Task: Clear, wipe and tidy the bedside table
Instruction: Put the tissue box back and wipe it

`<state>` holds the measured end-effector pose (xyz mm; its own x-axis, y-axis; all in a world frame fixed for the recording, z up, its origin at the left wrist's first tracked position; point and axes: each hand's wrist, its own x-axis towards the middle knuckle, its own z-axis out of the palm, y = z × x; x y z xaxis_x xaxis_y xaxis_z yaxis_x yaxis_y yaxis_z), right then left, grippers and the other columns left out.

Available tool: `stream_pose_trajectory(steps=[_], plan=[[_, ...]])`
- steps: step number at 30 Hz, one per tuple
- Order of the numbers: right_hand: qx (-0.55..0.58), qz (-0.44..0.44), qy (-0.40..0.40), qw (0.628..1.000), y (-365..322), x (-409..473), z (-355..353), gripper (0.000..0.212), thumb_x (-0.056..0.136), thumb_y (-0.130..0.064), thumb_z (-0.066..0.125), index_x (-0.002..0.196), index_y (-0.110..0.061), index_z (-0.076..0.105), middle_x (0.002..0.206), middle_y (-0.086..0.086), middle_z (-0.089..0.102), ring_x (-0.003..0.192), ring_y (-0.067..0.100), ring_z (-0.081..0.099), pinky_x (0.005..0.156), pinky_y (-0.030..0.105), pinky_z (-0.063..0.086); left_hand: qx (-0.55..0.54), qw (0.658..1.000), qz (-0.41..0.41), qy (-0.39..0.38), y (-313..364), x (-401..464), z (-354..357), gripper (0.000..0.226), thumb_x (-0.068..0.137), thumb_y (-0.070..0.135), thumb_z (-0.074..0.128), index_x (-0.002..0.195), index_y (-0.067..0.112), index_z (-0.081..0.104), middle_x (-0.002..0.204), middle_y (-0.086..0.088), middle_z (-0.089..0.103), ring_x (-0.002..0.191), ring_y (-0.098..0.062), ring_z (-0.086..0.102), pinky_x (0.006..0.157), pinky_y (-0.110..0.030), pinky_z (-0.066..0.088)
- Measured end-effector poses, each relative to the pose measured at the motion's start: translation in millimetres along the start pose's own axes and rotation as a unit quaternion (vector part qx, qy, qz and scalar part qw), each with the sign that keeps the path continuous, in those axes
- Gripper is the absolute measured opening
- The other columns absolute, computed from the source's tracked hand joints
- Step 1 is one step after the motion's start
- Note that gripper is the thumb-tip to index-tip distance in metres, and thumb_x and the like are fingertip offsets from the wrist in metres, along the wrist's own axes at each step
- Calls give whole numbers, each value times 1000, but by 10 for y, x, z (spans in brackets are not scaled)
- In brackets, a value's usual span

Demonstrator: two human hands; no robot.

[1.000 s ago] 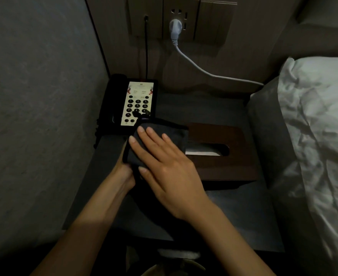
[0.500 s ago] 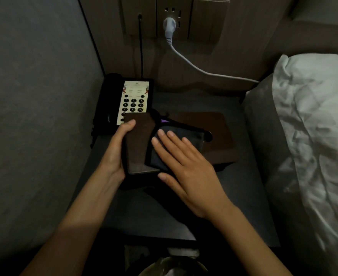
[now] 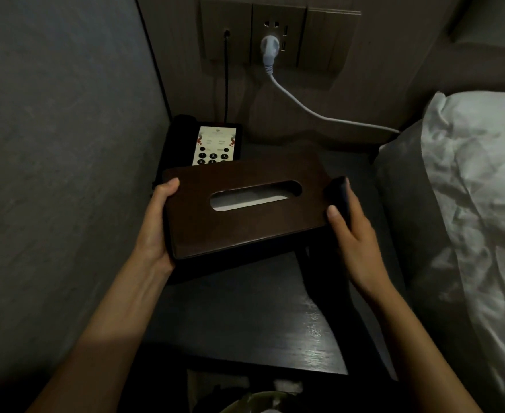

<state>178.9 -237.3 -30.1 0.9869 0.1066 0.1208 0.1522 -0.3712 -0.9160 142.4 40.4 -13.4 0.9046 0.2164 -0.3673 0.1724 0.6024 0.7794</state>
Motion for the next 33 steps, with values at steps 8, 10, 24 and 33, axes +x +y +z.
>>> stream_pose_trajectory(steps=[8,10,24,33], plan=[[275,142,42,950,37,74,-149,28,91,-23,65,118,-13,66,104,7,75,91,20,73,69,23,57,-6,998,-46,-53,-69,-8,130,47,84,52,64,120,23,68,120,-7,70,109,-23,68,80,-35,59],[316,170,70,931,18,82,-217,24,93,-22,63,112,-9,68,95,7,76,82,19,74,63,24,57,-18,994,-52,-97,-97,-5,194,46,84,47,64,122,22,67,122,-7,69,112,-23,66,81,-34,58],[217,176,215,936,9,101,-397,21,98,-28,55,85,-12,58,80,13,56,70,23,58,66,34,47,172,973,-12,-155,-422,81,562,70,81,44,70,142,22,44,130,1,64,122,-17,60,104,-38,46],[102,152,188,965,73,139,-474,31,104,-21,40,80,-11,56,73,10,53,66,20,51,66,33,38,334,935,91,-82,-465,137,541,38,85,44,67,121,37,58,117,14,67,111,-1,62,105,-34,45]])
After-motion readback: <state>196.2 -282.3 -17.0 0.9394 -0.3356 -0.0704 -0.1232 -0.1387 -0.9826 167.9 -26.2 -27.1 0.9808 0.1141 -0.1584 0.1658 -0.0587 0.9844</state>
